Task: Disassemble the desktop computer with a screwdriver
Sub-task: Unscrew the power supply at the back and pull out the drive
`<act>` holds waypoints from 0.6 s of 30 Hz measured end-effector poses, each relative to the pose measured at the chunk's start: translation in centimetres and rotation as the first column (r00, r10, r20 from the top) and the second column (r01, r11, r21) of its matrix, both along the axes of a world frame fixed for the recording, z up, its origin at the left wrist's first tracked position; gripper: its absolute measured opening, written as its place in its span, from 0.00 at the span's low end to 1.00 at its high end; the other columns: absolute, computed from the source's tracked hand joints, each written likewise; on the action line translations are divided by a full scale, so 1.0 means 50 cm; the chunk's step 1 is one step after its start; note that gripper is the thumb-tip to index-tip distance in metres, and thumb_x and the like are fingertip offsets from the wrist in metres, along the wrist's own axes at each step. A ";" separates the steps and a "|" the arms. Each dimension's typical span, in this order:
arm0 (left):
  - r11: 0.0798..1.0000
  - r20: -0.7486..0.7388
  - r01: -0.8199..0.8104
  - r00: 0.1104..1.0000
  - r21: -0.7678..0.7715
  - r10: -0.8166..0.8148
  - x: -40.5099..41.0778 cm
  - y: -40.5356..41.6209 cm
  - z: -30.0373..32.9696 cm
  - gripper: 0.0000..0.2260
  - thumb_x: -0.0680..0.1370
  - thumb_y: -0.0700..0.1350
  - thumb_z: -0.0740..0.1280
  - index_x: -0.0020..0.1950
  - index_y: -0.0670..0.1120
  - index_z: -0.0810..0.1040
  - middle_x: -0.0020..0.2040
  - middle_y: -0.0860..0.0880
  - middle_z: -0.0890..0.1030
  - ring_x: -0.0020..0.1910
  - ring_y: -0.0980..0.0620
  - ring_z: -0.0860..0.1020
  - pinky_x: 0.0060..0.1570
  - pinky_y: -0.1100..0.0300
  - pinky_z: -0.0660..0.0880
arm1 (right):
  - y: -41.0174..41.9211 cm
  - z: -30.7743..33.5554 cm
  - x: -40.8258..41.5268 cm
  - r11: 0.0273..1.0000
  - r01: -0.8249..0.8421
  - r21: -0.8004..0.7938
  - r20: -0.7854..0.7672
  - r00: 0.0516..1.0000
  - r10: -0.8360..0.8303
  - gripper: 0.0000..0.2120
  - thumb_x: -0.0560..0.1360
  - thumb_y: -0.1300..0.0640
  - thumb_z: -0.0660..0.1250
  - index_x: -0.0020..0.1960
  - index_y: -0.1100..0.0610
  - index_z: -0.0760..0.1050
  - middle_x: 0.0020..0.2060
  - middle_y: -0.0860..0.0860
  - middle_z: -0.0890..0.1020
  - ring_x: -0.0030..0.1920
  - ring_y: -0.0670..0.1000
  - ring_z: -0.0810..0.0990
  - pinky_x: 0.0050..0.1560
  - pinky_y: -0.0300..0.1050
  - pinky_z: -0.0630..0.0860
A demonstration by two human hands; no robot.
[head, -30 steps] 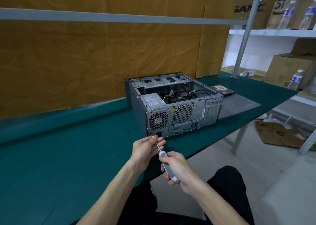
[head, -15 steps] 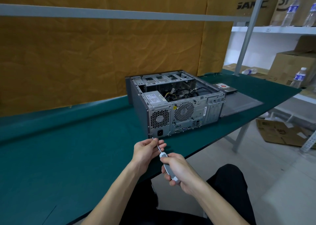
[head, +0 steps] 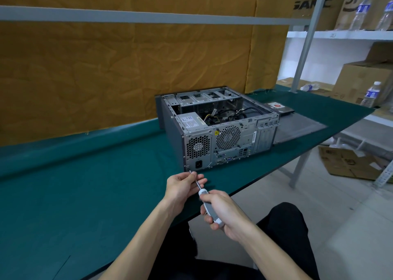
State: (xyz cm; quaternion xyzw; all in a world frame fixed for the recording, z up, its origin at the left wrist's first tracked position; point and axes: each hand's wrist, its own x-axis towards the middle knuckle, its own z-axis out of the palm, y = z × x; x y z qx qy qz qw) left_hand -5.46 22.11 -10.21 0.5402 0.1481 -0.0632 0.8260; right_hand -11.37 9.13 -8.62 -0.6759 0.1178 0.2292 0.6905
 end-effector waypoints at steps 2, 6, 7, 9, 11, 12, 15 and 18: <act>1.000 -0.002 -0.007 1.000 0.004 0.007 0.000 0.000 0.000 0.10 0.82 0.37 0.66 0.58 0.29 0.77 0.51 0.37 0.85 0.42 0.47 0.87 0.36 0.61 0.82 | 0.000 -0.001 0.001 1.000 0.008 0.026 -0.025 1.000 -0.007 0.08 0.83 0.55 0.62 0.57 0.59 0.74 0.34 0.54 0.76 0.24 0.47 0.69 0.23 0.39 0.60; 1.000 -0.004 -0.024 1.000 -0.002 0.024 0.003 -0.004 0.002 0.10 0.82 0.37 0.66 0.58 0.30 0.77 0.48 0.39 0.86 0.41 0.49 0.87 0.35 0.61 0.81 | -0.009 0.002 0.009 0.952 0.047 0.303 -0.180 0.984 0.008 0.10 0.81 0.56 0.63 0.55 0.63 0.73 0.30 0.54 0.74 0.23 0.46 0.66 0.17 0.36 0.58; 1.000 -0.007 -0.030 1.000 -0.002 0.030 0.003 -0.005 0.002 0.10 0.82 0.37 0.66 0.58 0.30 0.77 0.47 0.39 0.86 0.41 0.49 0.87 0.35 0.61 0.81 | -0.012 0.003 0.012 0.921 0.060 0.386 -0.216 0.976 0.027 0.10 0.81 0.56 0.63 0.55 0.63 0.73 0.30 0.54 0.74 0.23 0.46 0.65 0.16 0.36 0.58; 0.999 -0.013 -0.038 0.999 0.001 0.038 0.005 -0.005 0.001 0.09 0.82 0.37 0.67 0.56 0.31 0.78 0.45 0.40 0.87 0.42 0.48 0.87 0.34 0.61 0.81 | -0.014 0.005 0.016 0.885 0.063 0.462 -0.234 0.971 0.053 0.11 0.81 0.57 0.63 0.56 0.64 0.73 0.31 0.54 0.73 0.23 0.46 0.65 0.15 0.36 0.59; 0.999 -0.020 -0.042 0.999 0.008 0.042 0.007 -0.003 -0.003 0.08 0.81 0.38 0.68 0.54 0.32 0.79 0.44 0.40 0.87 0.42 0.48 0.87 0.34 0.61 0.81 | -0.013 0.005 0.020 0.933 0.017 0.359 -0.177 0.983 0.050 0.11 0.82 0.57 0.63 0.56 0.65 0.74 0.31 0.53 0.74 0.23 0.46 0.66 0.16 0.36 0.59; 0.999 -0.022 -0.042 0.999 0.017 0.042 0.008 -0.003 -0.005 0.08 0.81 0.38 0.69 0.53 0.32 0.80 0.44 0.40 0.87 0.41 0.49 0.87 0.34 0.61 0.81 | -0.011 0.007 0.021 0.970 -0.011 0.241 -0.122 0.992 0.041 0.10 0.82 0.56 0.62 0.55 0.64 0.75 0.31 0.53 0.74 0.23 0.46 0.67 0.18 0.36 0.60; 0.998 -0.029 -0.022 0.999 0.063 0.024 0.012 -0.006 -0.004 0.09 0.79 0.40 0.71 0.49 0.33 0.82 0.42 0.40 0.86 0.37 0.51 0.85 0.36 0.62 0.81 | 0.007 0.015 0.013 0.978 -0.058 -0.202 0.117 0.990 0.083 0.12 0.83 0.51 0.59 0.50 0.58 0.74 0.33 0.52 0.76 0.25 0.48 0.71 0.24 0.38 0.63; 0.999 -0.041 -0.006 0.999 0.035 0.007 0.013 -0.011 -0.002 0.09 0.80 0.38 0.70 0.52 0.31 0.81 0.45 0.38 0.86 0.37 0.50 0.85 0.36 0.61 0.81 | 0.024 -0.009 0.002 0.600 0.075 -0.796 0.342 0.875 0.344 0.07 0.82 0.53 0.59 0.51 0.55 0.71 0.45 0.55 0.81 0.43 0.56 0.80 0.37 0.45 0.69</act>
